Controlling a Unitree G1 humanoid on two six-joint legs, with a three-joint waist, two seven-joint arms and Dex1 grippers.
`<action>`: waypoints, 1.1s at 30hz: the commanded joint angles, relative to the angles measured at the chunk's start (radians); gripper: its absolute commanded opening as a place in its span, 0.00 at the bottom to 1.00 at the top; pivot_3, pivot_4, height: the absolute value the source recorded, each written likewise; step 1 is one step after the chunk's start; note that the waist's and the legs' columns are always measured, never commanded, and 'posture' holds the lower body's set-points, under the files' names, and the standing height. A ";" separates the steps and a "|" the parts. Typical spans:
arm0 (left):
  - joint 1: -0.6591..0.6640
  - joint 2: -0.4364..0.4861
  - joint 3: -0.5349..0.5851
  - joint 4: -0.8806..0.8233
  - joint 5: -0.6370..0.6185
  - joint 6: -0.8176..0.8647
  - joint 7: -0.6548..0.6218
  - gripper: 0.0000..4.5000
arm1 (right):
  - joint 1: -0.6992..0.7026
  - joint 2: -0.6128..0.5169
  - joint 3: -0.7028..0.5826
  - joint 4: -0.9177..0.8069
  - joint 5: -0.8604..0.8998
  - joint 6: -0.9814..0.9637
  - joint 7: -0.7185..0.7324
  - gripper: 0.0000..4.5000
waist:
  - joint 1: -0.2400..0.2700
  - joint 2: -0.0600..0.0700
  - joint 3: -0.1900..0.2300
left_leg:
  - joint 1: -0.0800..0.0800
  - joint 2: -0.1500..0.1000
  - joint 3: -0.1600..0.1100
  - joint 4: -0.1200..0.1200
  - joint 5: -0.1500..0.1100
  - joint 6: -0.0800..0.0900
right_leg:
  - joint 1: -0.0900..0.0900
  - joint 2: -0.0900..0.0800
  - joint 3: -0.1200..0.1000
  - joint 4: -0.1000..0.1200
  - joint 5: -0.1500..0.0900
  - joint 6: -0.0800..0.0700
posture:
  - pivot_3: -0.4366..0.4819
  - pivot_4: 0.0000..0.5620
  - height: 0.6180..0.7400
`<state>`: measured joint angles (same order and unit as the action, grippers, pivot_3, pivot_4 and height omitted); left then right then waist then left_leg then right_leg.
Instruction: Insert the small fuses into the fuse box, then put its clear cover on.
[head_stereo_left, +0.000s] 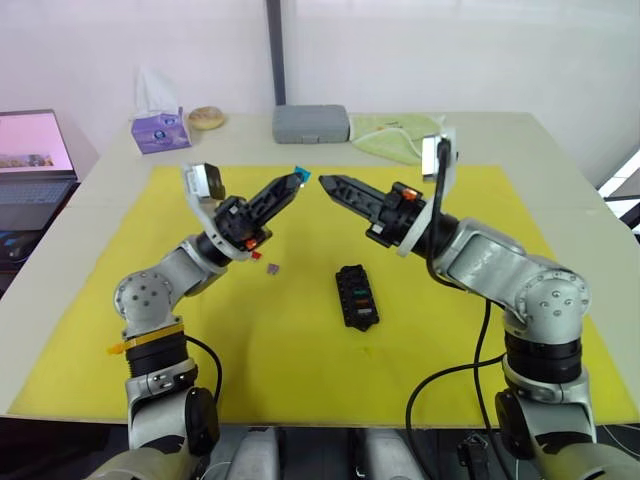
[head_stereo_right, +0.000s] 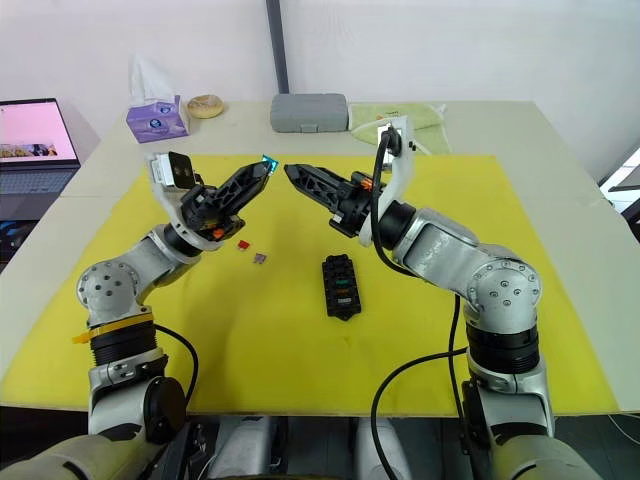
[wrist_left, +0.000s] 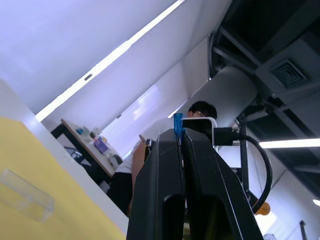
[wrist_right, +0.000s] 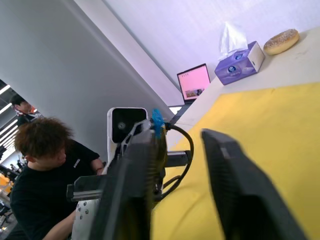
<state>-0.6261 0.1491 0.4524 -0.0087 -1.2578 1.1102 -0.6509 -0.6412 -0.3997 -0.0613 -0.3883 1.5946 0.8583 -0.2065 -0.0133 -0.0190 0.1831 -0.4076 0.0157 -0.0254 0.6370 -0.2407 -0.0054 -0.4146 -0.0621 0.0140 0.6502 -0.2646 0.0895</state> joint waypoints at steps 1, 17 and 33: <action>-0.014 0.017 -0.018 -0.033 -0.046 -0.025 0.008 0.00 | -0.025 0.018 -0.004 -0.016 0.024 -0.022 -0.011 0.37 | -0.001 0.000 0.000 | 0.000 0.000 0.000 0.000 0.000 0.000 | 0.000 0.000 0.000 0.000 0.000 0.000 | 0.48 0.27 1.00; 0.009 0.041 -0.086 -0.038 -0.056 -0.070 0.011 0.00 | -0.028 0.049 0.009 -0.022 0.016 -0.034 -0.023 0.37 | -0.001 0.000 0.000 | 0.000 0.000 0.000 0.000 0.000 0.000 | 0.000 0.000 0.000 0.000 0.000 0.000 | 0.48 0.27 1.00; 0.018 0.058 -0.108 -0.041 -0.065 -0.088 0.014 0.00 | -0.027 0.058 0.018 -0.018 0.010 -0.037 -0.020 0.01 | -0.001 0.000 0.000 | 0.000 0.000 0.000 0.000 0.000 0.000 | 0.000 0.001 0.000 0.000 0.000 0.000 | 0.48 0.27 1.00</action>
<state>-0.6028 0.1979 0.3558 -0.0133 -1.2998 1.0335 -0.6309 -0.6511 -0.3518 -0.0436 -0.3877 1.5928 0.8318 -0.2299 -0.0148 -0.0190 0.1831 -0.4077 0.0157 -0.0253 0.6369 -0.2408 -0.0053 -0.4148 -0.0616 0.0140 0.6499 -0.2647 0.0893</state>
